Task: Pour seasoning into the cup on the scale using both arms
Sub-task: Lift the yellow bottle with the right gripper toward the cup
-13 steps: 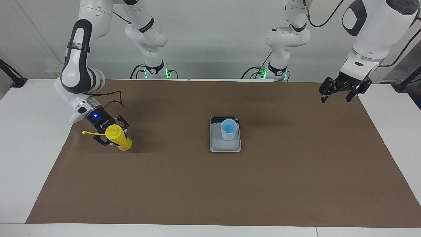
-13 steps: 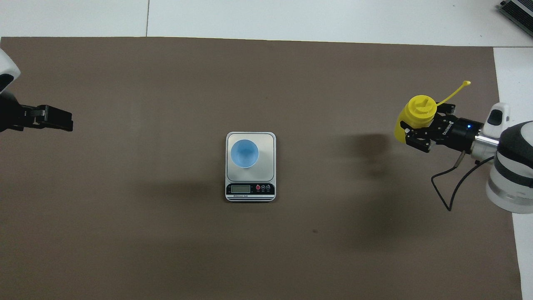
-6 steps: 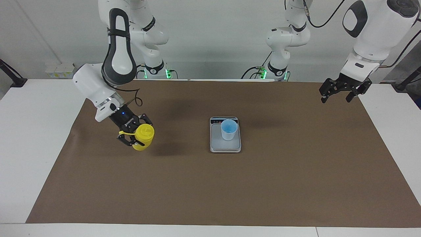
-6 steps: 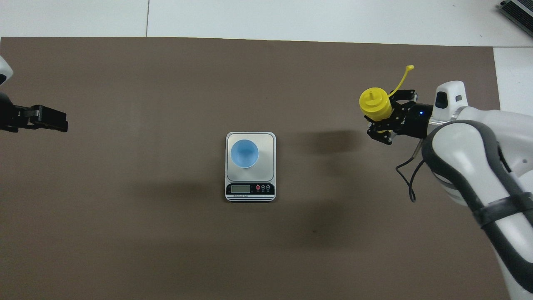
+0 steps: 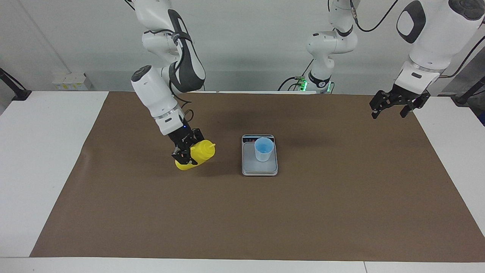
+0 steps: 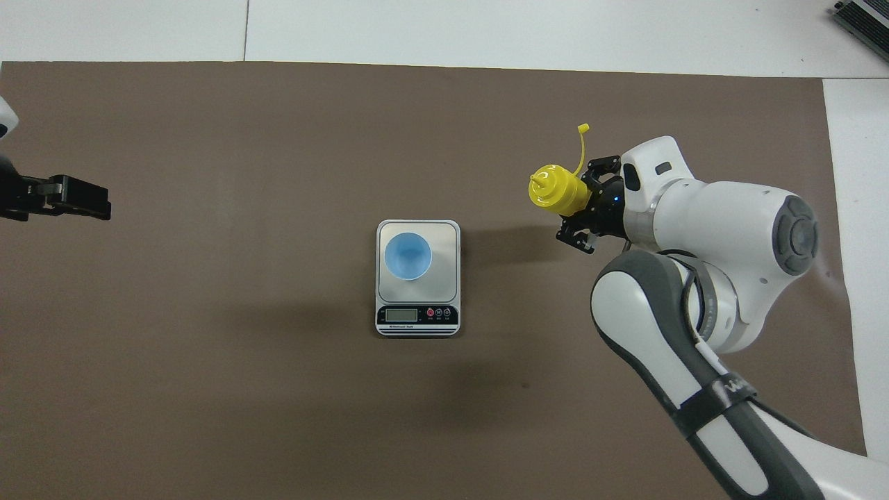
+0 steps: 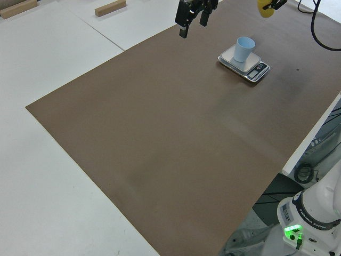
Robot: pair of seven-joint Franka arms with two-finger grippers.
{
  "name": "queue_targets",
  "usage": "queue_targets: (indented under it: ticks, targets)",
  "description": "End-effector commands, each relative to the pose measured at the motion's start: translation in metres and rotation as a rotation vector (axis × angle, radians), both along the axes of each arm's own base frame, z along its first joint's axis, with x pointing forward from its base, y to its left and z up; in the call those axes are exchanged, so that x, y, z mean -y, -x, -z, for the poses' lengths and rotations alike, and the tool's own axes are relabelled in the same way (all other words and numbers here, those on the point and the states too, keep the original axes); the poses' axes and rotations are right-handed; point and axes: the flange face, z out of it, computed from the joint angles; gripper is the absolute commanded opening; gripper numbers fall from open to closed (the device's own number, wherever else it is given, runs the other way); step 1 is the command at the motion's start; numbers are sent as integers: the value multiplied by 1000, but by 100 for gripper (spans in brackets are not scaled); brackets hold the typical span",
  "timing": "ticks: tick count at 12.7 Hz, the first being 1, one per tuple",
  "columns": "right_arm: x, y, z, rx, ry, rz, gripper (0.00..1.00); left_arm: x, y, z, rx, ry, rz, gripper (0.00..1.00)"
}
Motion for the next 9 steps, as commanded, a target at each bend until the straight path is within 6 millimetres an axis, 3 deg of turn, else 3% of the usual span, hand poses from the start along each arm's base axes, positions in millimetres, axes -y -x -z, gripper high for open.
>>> queue_targets:
  ticks: [1,9]
  targets:
    - [-26,5,-8,24,105,-9,19,-1,2,0,-11,-6,-10,100]
    - [-108,19,-12,51,356,-83,18,-1,2,0,-11,-6,-10,100]
